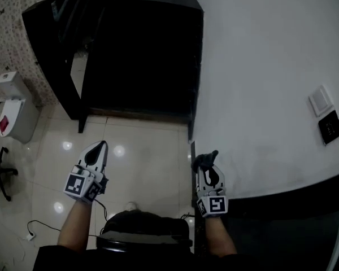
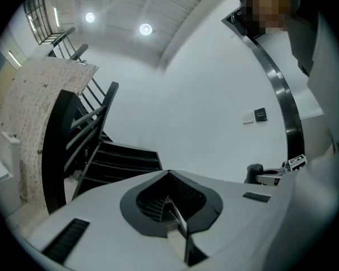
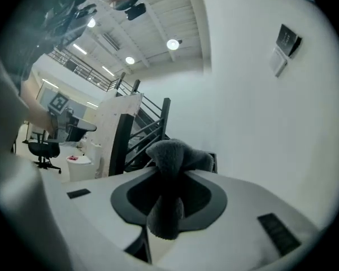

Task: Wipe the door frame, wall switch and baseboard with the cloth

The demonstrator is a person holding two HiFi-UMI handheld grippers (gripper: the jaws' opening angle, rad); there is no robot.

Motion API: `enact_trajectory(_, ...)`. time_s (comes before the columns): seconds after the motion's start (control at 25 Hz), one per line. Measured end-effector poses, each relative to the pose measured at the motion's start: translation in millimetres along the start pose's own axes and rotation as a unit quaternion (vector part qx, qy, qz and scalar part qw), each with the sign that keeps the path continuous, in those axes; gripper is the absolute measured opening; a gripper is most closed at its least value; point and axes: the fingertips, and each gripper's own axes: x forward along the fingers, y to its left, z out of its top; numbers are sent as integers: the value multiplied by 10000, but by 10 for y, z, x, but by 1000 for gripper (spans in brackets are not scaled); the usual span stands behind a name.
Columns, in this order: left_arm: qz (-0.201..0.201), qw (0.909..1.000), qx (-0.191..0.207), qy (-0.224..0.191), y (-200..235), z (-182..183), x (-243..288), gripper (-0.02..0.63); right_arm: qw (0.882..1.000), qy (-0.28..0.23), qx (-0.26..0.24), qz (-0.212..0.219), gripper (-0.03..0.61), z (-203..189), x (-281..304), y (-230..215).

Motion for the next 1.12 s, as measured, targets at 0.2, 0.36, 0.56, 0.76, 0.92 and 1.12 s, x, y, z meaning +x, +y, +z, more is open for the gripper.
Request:
enact_trajectory(0.2,-127,9992,-383,83,507,-102,640,2,9989,344,-242,-216,84,-53,564,-225)
enact_trajectory(0.36,-391,9982,-390,223,652,-252,1385,2,9972,469,-113,-565,84,-252,1020,-608)
enact_trajectory(0.56,-834,9946,-243,570,736,-180,2379,2,9898,417,621,-1212,84,-514,1755,-1110)
enact_trajectory(0.76,-1309,9892,-140,650,708,-106,3585,2,9871,250,686,-1427,84,-313,2488,-1494)
enact_trajectory(0.92,-2177,9715,-216,915,468,-333,4185,2,9811,354,766,-1739,84,-405,2550,-1593)
enact_trajectory(1.12,-3549,9225,-384,1468,91,-937,4950,2,9599,778,839,-2560,84,-734,2557,-1620)
